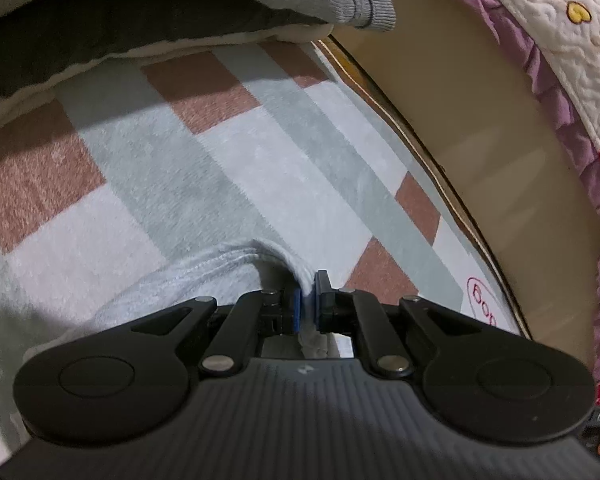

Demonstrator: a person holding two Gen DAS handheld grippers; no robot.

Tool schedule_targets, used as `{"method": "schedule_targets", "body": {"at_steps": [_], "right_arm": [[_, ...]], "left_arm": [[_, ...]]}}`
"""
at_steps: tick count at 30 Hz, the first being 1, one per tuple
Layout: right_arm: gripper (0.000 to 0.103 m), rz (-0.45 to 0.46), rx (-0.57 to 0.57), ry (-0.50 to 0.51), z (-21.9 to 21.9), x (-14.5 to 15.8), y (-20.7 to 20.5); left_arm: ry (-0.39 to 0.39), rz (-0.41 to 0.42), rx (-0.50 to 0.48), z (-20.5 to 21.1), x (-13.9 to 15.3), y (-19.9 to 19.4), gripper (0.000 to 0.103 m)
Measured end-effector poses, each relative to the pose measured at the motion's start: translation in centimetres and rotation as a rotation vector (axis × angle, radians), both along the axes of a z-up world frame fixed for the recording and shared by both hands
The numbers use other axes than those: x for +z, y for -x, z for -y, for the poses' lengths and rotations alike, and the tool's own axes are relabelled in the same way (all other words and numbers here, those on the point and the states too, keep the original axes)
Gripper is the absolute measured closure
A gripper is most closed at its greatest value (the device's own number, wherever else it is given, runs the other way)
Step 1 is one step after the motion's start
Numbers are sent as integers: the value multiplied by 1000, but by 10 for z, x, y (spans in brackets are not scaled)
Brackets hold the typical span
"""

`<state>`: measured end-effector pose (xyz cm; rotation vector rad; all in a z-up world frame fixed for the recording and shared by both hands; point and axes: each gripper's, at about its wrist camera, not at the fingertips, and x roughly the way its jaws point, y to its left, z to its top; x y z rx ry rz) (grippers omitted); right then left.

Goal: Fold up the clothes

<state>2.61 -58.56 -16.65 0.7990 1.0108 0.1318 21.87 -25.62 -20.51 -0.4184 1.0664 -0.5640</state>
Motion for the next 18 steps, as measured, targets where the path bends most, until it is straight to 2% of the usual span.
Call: {"method": "schedule_targets", "body": {"at_steps": [2,4,5,7,8,11,16,18], "right_arm": [[68,-41,22,7,-8,-8,-1],[69,-65,71,86,-20,-12,-4],[75,-71,99,136,-27,-14,-5],[98,-52,167,277,-42,-8,-5],[98,-32,192,346,-47,-1,-2],[99,-7,203,419,-42,10,8],[98,-69,220,405,-44,-4,3],[99,-84,195,403,-40,-2,5]], "left_arm": [[-5,1,3,1,0,0,96],[-11,4,1,2,1,0,96],[-15,9,-1,3,1,1,96],[-21,15,-3,4,1,1,96],[-20,14,1,4,1,2,96],[-20,12,-3,3,1,2,96],[-17,1,2,0,3,1,94],[-32,31,11,-2,12,9,91]]}}
